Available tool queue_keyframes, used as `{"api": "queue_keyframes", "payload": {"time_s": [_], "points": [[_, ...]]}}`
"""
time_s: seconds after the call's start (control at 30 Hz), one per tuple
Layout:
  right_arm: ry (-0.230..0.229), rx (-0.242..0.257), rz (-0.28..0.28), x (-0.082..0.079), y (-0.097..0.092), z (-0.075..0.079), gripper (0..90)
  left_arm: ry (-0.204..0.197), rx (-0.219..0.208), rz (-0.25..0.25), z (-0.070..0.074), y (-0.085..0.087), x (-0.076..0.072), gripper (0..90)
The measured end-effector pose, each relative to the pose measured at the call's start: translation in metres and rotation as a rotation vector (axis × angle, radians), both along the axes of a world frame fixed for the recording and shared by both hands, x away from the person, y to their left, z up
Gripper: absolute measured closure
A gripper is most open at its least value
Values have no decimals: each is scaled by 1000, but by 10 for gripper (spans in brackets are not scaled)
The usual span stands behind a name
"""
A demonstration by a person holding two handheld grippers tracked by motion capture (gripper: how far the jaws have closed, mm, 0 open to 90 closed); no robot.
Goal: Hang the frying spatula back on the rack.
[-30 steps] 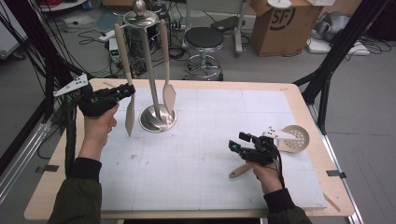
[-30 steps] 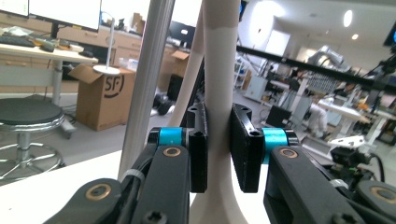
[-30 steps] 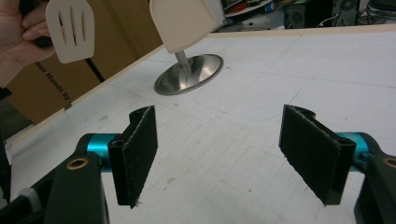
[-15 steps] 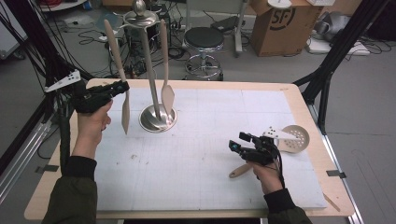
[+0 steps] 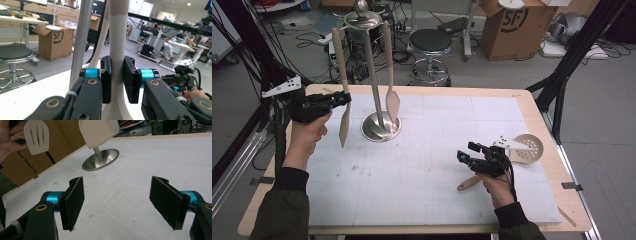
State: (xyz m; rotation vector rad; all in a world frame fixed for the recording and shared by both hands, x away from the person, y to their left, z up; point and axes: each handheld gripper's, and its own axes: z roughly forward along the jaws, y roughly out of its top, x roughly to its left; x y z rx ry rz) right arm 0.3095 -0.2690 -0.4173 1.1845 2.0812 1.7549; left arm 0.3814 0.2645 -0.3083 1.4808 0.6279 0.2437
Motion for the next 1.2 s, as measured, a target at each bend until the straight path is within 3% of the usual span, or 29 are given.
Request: {"api": "queue_keyframes", "payload": {"time_s": [0.17,0.43,0.67,0.87,0.97,1.07,1.2], "points": [[-4,-3,-1,-1,-1,0,276,-6,5,-14,8,0,3,782],[-2,0,-18,-5,-5,0,277,9,53,-22,14,-5,11,782],[-5,3,-24,-6,-6,-1,276,17,54,-35,8,-11,12,782],[-1,5,-25,-6,-6,-1,276,12,62,-12,8,-6,9,782],[-2,1,-24,-5,-5,-1,276,7,119,44,11,-5,5,782],[-1,-1,-22,-5,-5,-1,277,1,120,40,13,-4,3,782],[4,-2,-21,-5,-4,-2,277,-19,162,49,16,-7,-1,782]]}}
